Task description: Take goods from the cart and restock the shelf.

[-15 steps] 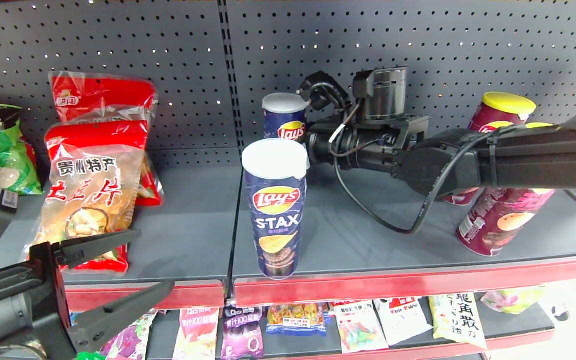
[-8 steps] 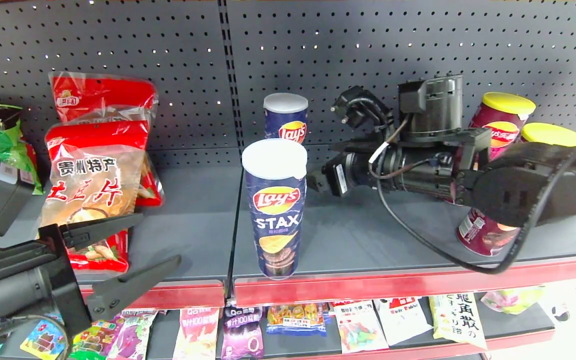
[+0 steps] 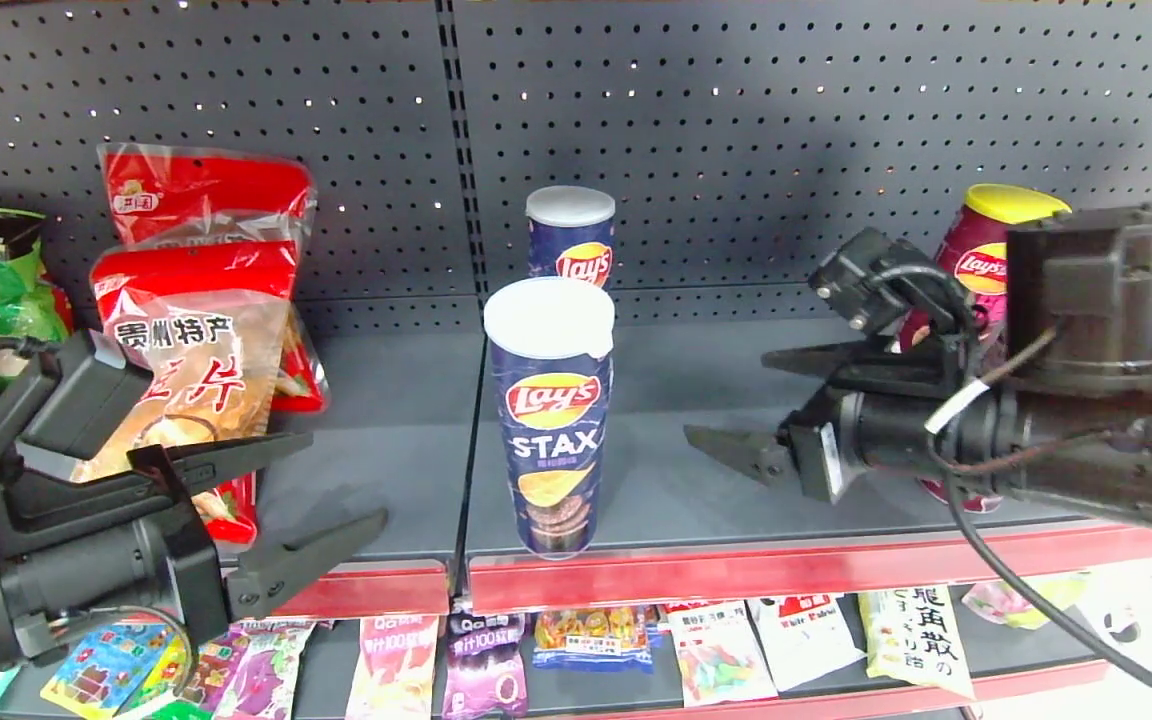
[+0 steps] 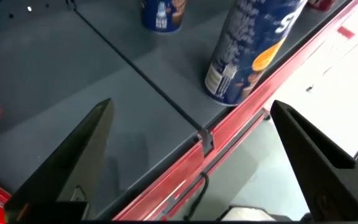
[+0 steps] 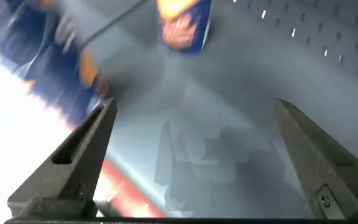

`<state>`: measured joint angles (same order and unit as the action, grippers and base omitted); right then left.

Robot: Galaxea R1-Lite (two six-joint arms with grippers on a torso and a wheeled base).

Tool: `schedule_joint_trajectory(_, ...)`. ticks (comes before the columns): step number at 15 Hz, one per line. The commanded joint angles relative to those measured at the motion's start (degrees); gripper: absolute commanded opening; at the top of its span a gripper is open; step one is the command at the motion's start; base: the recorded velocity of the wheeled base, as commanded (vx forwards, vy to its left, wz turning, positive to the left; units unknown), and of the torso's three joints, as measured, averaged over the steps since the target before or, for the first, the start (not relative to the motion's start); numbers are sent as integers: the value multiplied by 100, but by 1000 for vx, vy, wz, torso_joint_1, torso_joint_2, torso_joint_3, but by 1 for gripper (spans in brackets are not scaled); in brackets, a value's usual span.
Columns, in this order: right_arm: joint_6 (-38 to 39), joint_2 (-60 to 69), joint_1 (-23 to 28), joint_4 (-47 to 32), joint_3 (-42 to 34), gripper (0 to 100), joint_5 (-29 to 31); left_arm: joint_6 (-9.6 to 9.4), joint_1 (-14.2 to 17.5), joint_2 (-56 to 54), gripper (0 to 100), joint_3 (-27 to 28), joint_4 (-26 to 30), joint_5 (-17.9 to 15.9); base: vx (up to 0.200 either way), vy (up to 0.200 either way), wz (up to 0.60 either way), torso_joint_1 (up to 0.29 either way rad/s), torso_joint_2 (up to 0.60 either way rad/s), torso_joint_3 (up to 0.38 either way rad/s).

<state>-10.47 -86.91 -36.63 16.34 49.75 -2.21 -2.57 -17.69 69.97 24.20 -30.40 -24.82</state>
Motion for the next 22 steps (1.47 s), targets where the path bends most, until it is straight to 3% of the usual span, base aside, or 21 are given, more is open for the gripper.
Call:
schedule_joint_trajectory(1, -8, 1229, -63, 1, -1002, 100, -25, -15, -33, 254, 100, -12, -1, -5, 0, 0, 0, 0, 0, 0)
schedule_joint_trajectory(3, 1, 1914, -63, 1, -1565, 100, -69, -305, -33, 500, 100, 41, -18, 65, 0, 0, 0, 0, 0, 0)
schedule_joint_trajectory(4, 10, 2635, -55, 1, -2092, 100, -272, -551, -33, 790, 100, 173, -27, 118, 0, 0, 0, 0, 0, 0)
schedule_joint_trajectory(5, 36, 3083, -28, -16, -2435, 100, -351, -587, -59, 983, 100, 322, -18, 144, 0, 0, 0, 0, 0, 0)
schedule_joint_trajectory(7, 107, 3822, 51, -43, -2980, 100, -298, -587, -305, 1343, 100, 612, -27, 417, 0, 0, 0, 0, 0, 0)
schedule_joint_trajectory(9, 124, 4147, 350, -52, -3103, 100, -175, -587, -393, 1466, 100, 674, -18, 469, 0, 0, 0, 0, 0, 0)
schedule_joint_trajectory(11, 124, 4375, 1027, -43, -3050, 100, -140, -595, -455, 1572, 100, 639, -18, 496, 0, 0, 0, 0, 0, 0)
schedule_joint_trajectory(13, 142, 4533, 1281, -52, -3103, 100, -148, -595, -622, 1713, 100, 674, -36, 671, 0, 0, 0, 0, 0, 0)
schedule_joint_trajectory(16, 151, 4551, 1290, -52, -3068, 100, -140, -604, -657, 1950, 100, 788, -45, 847, 0, 0, 0, 0, 0, 0)
schedule_joint_trajectory(22, 335, 4656, 1299, -60, -3050, 100, -122, -674, -718, 2214, 100, 1017, -45, 874, 0, 0, 0, 0, 0, 0)
